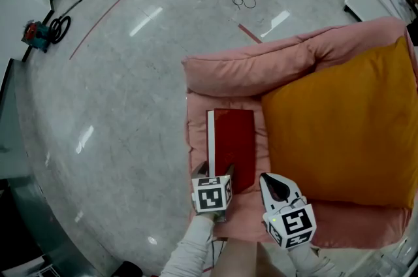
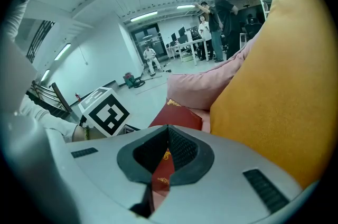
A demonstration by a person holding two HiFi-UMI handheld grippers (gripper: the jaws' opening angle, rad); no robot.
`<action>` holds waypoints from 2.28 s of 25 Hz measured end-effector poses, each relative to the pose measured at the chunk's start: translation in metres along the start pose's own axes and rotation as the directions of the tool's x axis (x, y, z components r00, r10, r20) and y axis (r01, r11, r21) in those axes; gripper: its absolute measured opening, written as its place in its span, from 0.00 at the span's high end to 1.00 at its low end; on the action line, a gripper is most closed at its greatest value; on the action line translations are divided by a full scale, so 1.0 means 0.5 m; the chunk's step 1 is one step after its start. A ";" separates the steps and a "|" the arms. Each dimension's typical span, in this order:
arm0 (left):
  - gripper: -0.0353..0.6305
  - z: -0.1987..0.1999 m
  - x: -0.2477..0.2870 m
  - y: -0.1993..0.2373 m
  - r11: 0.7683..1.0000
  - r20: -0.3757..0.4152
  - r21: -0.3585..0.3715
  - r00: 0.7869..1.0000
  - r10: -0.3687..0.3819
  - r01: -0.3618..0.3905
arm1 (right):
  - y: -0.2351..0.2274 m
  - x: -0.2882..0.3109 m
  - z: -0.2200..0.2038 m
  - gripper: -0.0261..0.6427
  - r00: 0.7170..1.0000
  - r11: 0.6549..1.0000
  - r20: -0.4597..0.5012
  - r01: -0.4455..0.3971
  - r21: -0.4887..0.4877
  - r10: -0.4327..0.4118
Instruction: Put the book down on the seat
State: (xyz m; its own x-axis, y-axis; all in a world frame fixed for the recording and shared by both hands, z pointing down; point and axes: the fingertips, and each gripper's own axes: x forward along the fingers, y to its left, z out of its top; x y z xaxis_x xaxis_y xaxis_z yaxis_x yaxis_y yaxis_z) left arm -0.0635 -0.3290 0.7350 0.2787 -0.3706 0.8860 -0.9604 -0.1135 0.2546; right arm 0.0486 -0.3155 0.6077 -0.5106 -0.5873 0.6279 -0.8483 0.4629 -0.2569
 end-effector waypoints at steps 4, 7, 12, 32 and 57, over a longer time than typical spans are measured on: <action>0.43 0.001 -0.042 -0.001 1.000 0.027 -0.020 1.000 0.005 -0.004 | 0.017 -0.019 0.011 0.95 1.000 1.000 0.006 -0.014 -0.018 0.014; 0.43 0.002 -0.082 -0.010 1.000 0.049 -0.025 0.999 0.003 -0.002 | 0.036 -0.031 0.021 0.95 1.000 0.999 0.011 -0.023 -0.030 0.024; 0.73 -0.003 -0.154 -0.034 0.998 0.099 0.006 0.994 0.054 -0.055 | 0.057 -0.060 0.034 0.95 0.999 0.998 0.023 -0.037 -0.052 0.038; 0.94 -0.056 -0.423 -0.147 0.997 0.282 -0.054 0.957 0.071 -0.058 | 0.149 -0.255 0.037 0.95 0.991 0.990 0.088 -0.087 -0.109 0.097; 0.94 -0.142 -0.604 -0.229 0.998 0.394 0.030 0.918 0.046 -0.063 | 0.242 -0.420 0.027 0.95 0.978 0.978 0.159 -0.107 -0.179 0.136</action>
State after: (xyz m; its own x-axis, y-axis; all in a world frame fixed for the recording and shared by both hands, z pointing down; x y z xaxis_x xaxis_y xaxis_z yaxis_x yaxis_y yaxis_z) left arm -0.0382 -0.1386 0.4659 0.2141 -0.7089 0.6720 -0.9753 -0.1173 0.1871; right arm 0.0512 -0.1451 0.4346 -0.6370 -0.6171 0.4620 -0.7501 0.6345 -0.1867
